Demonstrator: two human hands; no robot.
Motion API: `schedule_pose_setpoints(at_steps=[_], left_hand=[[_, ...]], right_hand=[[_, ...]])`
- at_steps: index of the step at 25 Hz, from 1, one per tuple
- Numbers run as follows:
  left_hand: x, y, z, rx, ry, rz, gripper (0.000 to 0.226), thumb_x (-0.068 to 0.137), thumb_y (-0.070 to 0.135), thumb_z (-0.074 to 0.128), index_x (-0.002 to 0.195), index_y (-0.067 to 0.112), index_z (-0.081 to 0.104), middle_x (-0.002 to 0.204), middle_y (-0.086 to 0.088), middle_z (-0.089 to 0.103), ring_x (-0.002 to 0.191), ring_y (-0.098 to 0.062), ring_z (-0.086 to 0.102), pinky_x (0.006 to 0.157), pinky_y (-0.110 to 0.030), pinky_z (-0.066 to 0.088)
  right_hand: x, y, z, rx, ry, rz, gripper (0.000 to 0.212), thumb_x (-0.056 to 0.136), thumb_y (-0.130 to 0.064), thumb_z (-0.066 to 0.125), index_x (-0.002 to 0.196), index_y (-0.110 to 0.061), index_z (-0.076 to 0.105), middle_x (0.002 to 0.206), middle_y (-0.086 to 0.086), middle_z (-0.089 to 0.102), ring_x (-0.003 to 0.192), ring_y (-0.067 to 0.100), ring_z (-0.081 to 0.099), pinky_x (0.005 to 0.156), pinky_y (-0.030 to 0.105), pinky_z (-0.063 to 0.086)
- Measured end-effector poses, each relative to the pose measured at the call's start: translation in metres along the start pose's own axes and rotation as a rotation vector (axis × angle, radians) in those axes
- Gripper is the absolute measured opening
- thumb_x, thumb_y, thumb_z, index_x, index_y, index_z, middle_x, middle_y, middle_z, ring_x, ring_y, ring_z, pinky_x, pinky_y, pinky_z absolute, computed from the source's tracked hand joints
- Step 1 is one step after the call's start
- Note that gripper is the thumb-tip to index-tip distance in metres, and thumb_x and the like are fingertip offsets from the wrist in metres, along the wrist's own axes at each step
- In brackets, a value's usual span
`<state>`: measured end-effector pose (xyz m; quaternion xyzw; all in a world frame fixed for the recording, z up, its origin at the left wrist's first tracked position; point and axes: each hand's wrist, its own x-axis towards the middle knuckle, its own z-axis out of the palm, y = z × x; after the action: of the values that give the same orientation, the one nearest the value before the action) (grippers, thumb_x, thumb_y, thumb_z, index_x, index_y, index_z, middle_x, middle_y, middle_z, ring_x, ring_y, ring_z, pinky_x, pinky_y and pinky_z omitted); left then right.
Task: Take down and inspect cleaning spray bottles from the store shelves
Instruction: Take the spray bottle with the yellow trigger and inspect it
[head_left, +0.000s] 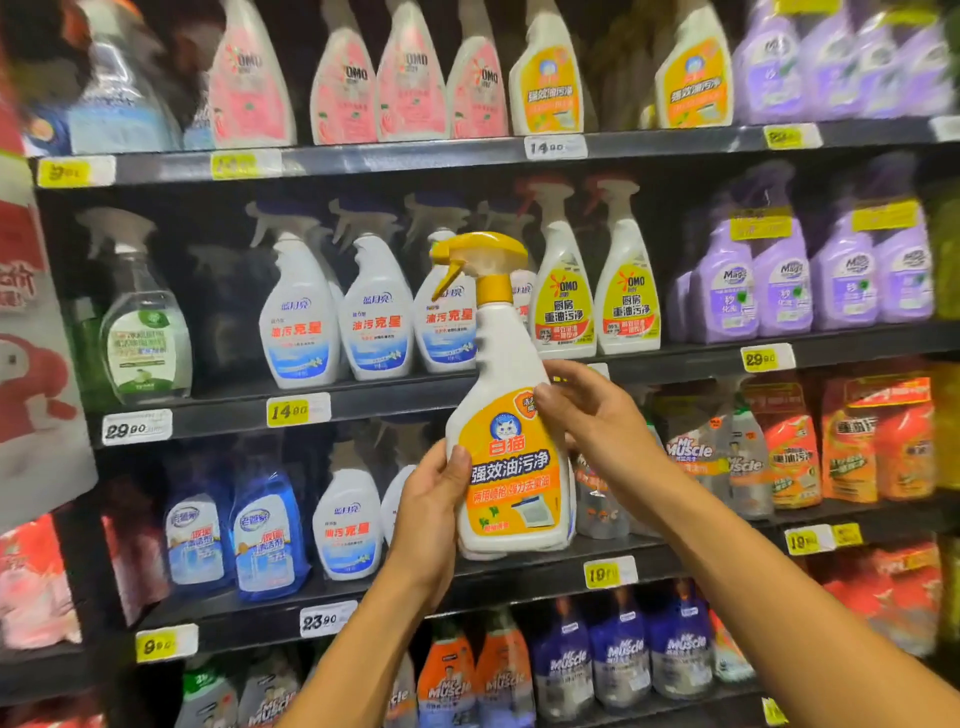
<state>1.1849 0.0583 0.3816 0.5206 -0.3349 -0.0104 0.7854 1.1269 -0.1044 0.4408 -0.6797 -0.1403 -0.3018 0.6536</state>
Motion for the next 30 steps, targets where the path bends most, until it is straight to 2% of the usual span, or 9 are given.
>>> schedule_pose_setpoints(at_steps=[4,7,9,13,15,19,22,26,30], left_hand=[[0.043,0.009,0.02,0.028,-0.042,0.023,0.038,0.088,0.031,0.053,0.118,0.008,0.061,0.112,-0.015,0.073,0.098,-0.029,0.072,0.076,-0.039,0.06],[0.08,0.018,0.036,0.142,-0.092,0.021,0.042,0.084,0.037,0.058,0.117,0.012,0.063,0.113,-0.013,0.073,0.102,-0.03,0.071,0.086,-0.045,0.057],[0.108,0.03,0.055,0.239,-0.13,0.012,0.044,0.081,0.042,0.06,0.115,0.015,0.063,0.109,-0.007,0.075,0.099,-0.026,0.072,0.079,-0.04,0.059],[0.162,0.057,0.109,0.394,-0.107,0.03,0.035,0.082,0.044,0.059,0.104,0.017,0.066,0.094,0.0,0.078,0.081,-0.017,0.075,0.058,-0.027,0.057],[0.187,0.07,0.135,0.429,-0.078,0.071,0.026,0.092,0.037,0.057,0.098,0.014,0.068,0.088,-0.001,0.078,0.071,-0.015,0.074,0.049,-0.024,0.053],[0.245,0.105,0.195,0.466,-0.037,0.144,0.026,0.095,0.035,0.057,0.081,0.015,0.065,0.069,0.0,0.071,0.051,-0.013,0.066,0.045,-0.022,0.048],[0.283,0.134,0.228,0.471,-0.019,0.168,0.022,0.097,0.035,0.056,0.091,0.015,0.063,0.067,-0.001,0.068,0.044,-0.012,0.062,0.042,-0.02,0.046],[0.326,0.169,0.254,0.585,0.031,0.186,0.027,0.098,0.036,0.056,0.102,0.011,0.063,0.084,-0.005,0.074,0.059,-0.017,0.07,0.047,-0.028,0.054],[0.361,0.193,0.264,0.689,0.058,0.249,0.022,0.1,0.031,0.053,0.108,0.011,0.058,0.096,-0.008,0.071,0.083,-0.023,0.071,0.064,-0.043,0.06]], right_hand=[[0.03,-0.014,-0.02,-0.056,0.073,-0.084,0.026,0.096,-0.012,0.061,0.121,-0.017,0.063,0.11,0.008,0.072,0.086,0.008,0.073,0.068,0.02,0.057],[0.055,-0.021,-0.043,-0.058,0.122,-0.14,0.021,0.096,-0.009,0.059,0.11,-0.023,0.065,0.099,-0.002,0.075,0.08,0.002,0.072,0.065,0.017,0.055],[0.077,-0.028,-0.067,-0.056,0.146,-0.201,0.022,0.095,-0.007,0.059,0.101,-0.027,0.066,0.087,-0.01,0.076,0.078,0.002,0.072,0.066,0.018,0.056],[0.13,-0.055,-0.118,-0.048,0.154,-0.307,0.015,0.093,-0.012,0.063,0.099,-0.027,0.064,0.074,-0.012,0.075,0.071,0.004,0.072,0.061,0.02,0.059],[0.155,-0.072,-0.139,-0.054,0.112,-0.34,0.012,0.095,-0.016,0.062,0.099,-0.027,0.066,0.08,-0.012,0.076,0.075,0.006,0.073,0.064,0.023,0.06],[0.218,-0.113,-0.184,-0.026,-0.019,-0.323,0.013,0.096,-0.014,0.062,0.106,-0.016,0.07,0.1,0.011,0.077,0.088,0.025,0.073,0.084,0.045,0.059],[0.268,-0.146,-0.206,-0.016,-0.028,-0.287,0.008,0.096,-0.013,0.061,0.099,-0.015,0.069,0.104,0.015,0.075,0.096,0.031,0.072,0.09,0.051,0.056],[0.325,-0.178,-0.219,-0.103,-0.011,-0.257,0.012,0.099,-0.019,0.058,0.105,-0.01,0.064,0.107,0.016,0.072,0.094,0.031,0.07,0.087,0.049,0.056],[0.364,-0.202,-0.219,-0.177,0.04,-0.289,0.019,0.098,-0.023,0.061,0.112,-0.009,0.062,0.104,0.011,0.071,0.091,0.027,0.07,0.073,0.04,0.058]])
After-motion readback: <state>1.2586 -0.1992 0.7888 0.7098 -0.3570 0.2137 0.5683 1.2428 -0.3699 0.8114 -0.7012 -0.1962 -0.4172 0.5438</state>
